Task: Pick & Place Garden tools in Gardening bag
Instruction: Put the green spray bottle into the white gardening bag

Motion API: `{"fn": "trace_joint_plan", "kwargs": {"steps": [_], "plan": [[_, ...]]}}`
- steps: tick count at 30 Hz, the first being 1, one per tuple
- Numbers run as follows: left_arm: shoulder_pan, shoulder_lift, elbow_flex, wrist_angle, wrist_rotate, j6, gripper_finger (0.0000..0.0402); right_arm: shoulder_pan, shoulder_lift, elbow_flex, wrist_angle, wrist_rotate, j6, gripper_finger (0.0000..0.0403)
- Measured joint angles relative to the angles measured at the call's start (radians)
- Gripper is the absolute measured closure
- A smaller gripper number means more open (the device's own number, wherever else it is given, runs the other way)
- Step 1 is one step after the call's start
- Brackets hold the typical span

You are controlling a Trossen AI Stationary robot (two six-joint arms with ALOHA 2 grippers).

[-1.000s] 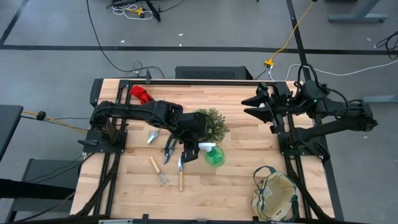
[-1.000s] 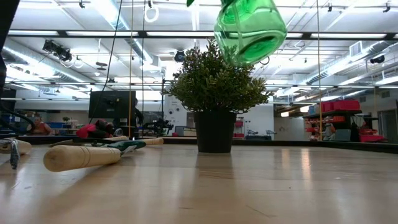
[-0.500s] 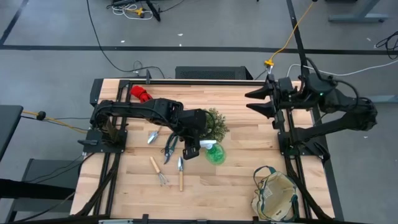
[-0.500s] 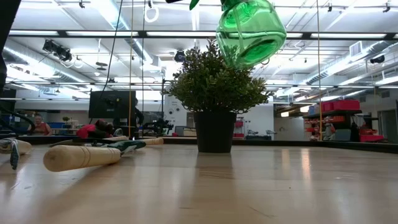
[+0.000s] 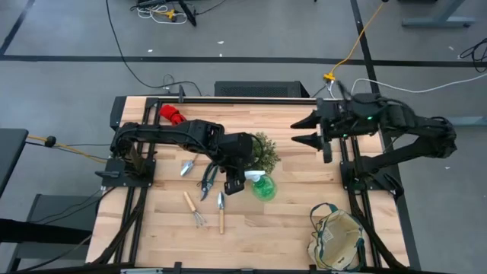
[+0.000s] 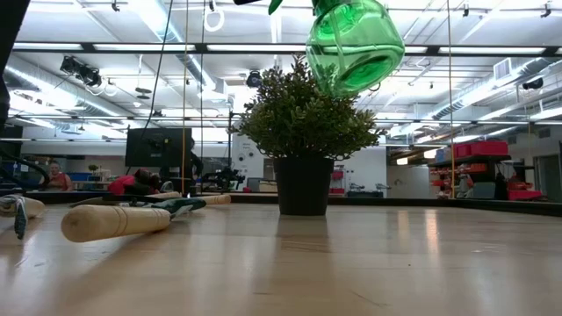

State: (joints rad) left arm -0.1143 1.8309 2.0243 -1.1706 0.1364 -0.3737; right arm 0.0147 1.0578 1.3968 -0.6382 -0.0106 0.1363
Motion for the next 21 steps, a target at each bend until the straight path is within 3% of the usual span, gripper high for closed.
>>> {"fn": "trace_joint_plan", "kwargs": {"steps": [6, 21], "plan": [[0.000, 0.000, 0.000, -0.001, 0.000, -0.008, 0.0332, 0.003, 0.069, 0.000, -0.025, 0.034, 0.000, 0.0213], [0.000, 0.000, 0.000, -0.005, 0.000, -0.008, 0.0330, 0.061, 0.223, 0.000, 0.012, -0.102, -0.023, 0.0213]]}}
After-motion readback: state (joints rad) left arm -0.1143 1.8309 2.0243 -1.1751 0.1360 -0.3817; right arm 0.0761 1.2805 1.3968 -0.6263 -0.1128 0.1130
